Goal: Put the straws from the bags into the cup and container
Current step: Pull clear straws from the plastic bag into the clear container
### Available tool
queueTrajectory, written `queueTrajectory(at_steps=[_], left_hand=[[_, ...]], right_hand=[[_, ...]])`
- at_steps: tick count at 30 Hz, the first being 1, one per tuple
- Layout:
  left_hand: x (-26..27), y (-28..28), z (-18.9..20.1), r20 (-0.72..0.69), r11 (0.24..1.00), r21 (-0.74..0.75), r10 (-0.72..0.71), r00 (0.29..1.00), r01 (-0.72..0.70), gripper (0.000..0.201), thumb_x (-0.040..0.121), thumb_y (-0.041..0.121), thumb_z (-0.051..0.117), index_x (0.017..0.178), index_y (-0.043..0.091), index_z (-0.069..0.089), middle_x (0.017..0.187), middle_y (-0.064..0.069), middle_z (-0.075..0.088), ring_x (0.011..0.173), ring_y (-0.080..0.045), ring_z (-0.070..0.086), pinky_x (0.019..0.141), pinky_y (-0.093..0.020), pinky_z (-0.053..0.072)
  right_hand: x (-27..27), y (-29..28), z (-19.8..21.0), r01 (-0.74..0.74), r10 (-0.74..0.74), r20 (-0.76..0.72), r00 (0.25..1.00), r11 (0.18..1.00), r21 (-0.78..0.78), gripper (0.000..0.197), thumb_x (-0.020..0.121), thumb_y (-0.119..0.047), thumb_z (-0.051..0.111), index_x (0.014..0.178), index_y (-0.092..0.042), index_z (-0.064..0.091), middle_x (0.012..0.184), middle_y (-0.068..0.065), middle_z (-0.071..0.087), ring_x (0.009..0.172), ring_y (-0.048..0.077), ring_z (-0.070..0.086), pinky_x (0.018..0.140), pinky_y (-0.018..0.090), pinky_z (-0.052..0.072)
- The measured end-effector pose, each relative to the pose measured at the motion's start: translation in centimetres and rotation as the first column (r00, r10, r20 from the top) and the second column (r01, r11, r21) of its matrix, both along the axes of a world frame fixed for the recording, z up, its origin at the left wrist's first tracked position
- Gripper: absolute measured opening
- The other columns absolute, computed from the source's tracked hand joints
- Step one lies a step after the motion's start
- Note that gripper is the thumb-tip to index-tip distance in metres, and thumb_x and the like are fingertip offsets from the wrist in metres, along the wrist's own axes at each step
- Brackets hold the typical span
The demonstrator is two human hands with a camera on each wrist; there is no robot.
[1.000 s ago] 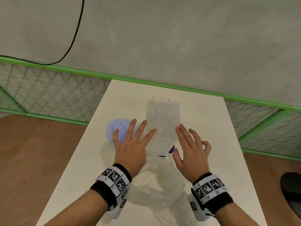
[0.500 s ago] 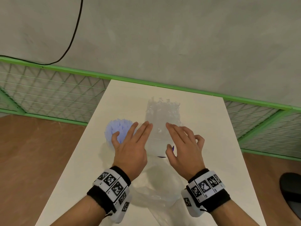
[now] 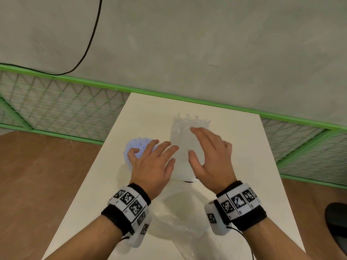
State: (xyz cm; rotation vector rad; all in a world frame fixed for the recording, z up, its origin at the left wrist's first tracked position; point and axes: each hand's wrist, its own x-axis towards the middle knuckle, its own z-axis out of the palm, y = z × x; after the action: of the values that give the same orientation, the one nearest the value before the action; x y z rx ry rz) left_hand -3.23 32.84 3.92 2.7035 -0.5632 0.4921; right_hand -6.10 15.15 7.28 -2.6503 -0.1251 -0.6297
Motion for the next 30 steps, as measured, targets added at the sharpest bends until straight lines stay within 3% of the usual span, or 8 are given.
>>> queueTrajectory(at_steps=[3, 8, 12, 17, 19, 23, 28, 30], left_hand=[[1.3, -0.3, 0.5, 0.021, 0.992, -0.123, -0.002, 1.000, 0.004, 0.017, 0.090, 0.040, 0.056, 0.101, 0.042, 0.070, 0.099, 0.021, 0.069, 0.098, -0.014, 0.062, 0.075, -0.034, 0.013], [2.6, -0.8, 0.7, 0.031, 0.994, -0.101, -0.041, 0.999, 0.044, 0.010, 0.087, 0.034, 0.065, 0.086, 0.037, 0.074, 0.082, 0.018, 0.073, 0.081, -0.016, 0.063, 0.070, -0.034, 0.015], [3.0, -1.2, 0.9, -0.015, 0.997, -0.011, -0.079, 0.997, 0.079, 0.009, 0.084, 0.031, 0.068, 0.078, 0.033, 0.074, 0.074, 0.016, 0.070, 0.077, -0.017, 0.059, 0.070, -0.034, 0.015], [2.8, -1.5, 0.5, -0.033, 0.993, 0.074, -0.085, 0.996, 0.088, 0.010, 0.081, 0.027, 0.069, 0.073, 0.031, 0.074, 0.066, 0.015, 0.066, 0.070, -0.018, 0.056, 0.069, -0.031, 0.003], [2.8, -1.5, 0.7, -0.050, 0.993, 0.069, -0.090, 0.995, 0.094, 0.004, 0.083, 0.027, 0.074, 0.081, 0.030, 0.075, 0.071, 0.013, 0.066, 0.076, -0.019, 0.056, 0.070, -0.033, 0.006], [2.1, -1.3, 1.2, -0.184, 0.998, 0.060, -0.018, 0.983, 0.030, 0.028, 0.095, 0.043, 0.051, 0.117, 0.031, 0.064, 0.113, 0.014, 0.063, 0.105, -0.016, 0.052, 0.077, -0.037, 0.017], [1.2, -1.2, 1.3, -0.232, 0.999, -0.034, -0.034, 0.972, 0.027, 0.040, 0.094, 0.034, 0.049, 0.133, 0.030, 0.054, 0.144, 0.013, 0.044, 0.123, -0.011, 0.047, 0.079, -0.032, 0.013], [1.3, -1.4, 1.0, -0.264, 0.998, -0.031, -0.063, 0.962, 0.057, 0.041, 0.096, 0.028, 0.046, 0.136, 0.028, 0.052, 0.150, 0.012, 0.037, 0.130, -0.010, 0.041, 0.089, -0.033, 0.017]], right_hand=[[2.4, 1.2, 1.5, -0.058, 0.060, 0.076, 0.995, 0.998, -0.017, 0.041, 0.094, -0.030, 0.055, 0.135, -0.027, 0.053, 0.134, -0.011, 0.056, 0.119, 0.008, 0.054, 0.089, 0.035, 0.038], [5.1, 1.1, 0.3, -0.100, 0.112, 0.224, 0.968, 0.993, -0.065, 0.012, 0.091, -0.019, 0.065, 0.098, -0.018, 0.075, 0.111, -0.006, 0.072, 0.093, 0.016, 0.070, 0.075, 0.038, 0.049], [5.1, 0.4, -0.1, -0.029, 0.082, 0.219, 0.972, 0.971, -0.238, 0.015, 0.086, -0.014, 0.068, 0.097, -0.023, 0.073, 0.105, -0.011, 0.073, 0.083, 0.022, 0.066, 0.072, 0.038, 0.045], [3.9, 1.0, -0.1, -0.009, 0.112, 0.196, 0.974, 0.887, -0.462, 0.026, 0.083, -0.017, 0.055, 0.105, -0.024, 0.067, 0.106, -0.012, 0.071, 0.091, 0.022, 0.062, 0.080, 0.043, 0.039], [3.6, 1.3, -0.1, -0.025, 0.126, 0.168, 0.978, 0.864, -0.503, 0.030, 0.082, -0.017, 0.052, 0.108, -0.023, 0.065, 0.104, -0.010, 0.070, 0.093, 0.024, 0.062, 0.084, 0.046, 0.038], [3.0, 1.5, 0.0, -0.076, 0.135, 0.079, 0.988, 0.854, -0.514, 0.034, 0.081, -0.019, 0.050, 0.113, -0.021, 0.061, 0.106, -0.006, 0.071, 0.101, 0.026, 0.063, 0.091, 0.050, 0.034], [1.9, 1.7, -0.9, -0.092, 0.100, -0.009, 0.995, 0.867, -0.490, 0.038, 0.090, -0.029, 0.048, 0.124, -0.016, 0.057, 0.095, -0.004, 0.074, 0.106, 0.027, 0.064, 0.094, 0.051, 0.035], [1.5, 1.7, -1.4, -0.104, 0.101, -0.033, 0.994, 0.866, -0.488, 0.040, 0.090, -0.030, 0.050, 0.126, -0.013, 0.057, 0.089, -0.003, 0.075, 0.106, 0.026, 0.065, 0.095, 0.051, 0.035]])
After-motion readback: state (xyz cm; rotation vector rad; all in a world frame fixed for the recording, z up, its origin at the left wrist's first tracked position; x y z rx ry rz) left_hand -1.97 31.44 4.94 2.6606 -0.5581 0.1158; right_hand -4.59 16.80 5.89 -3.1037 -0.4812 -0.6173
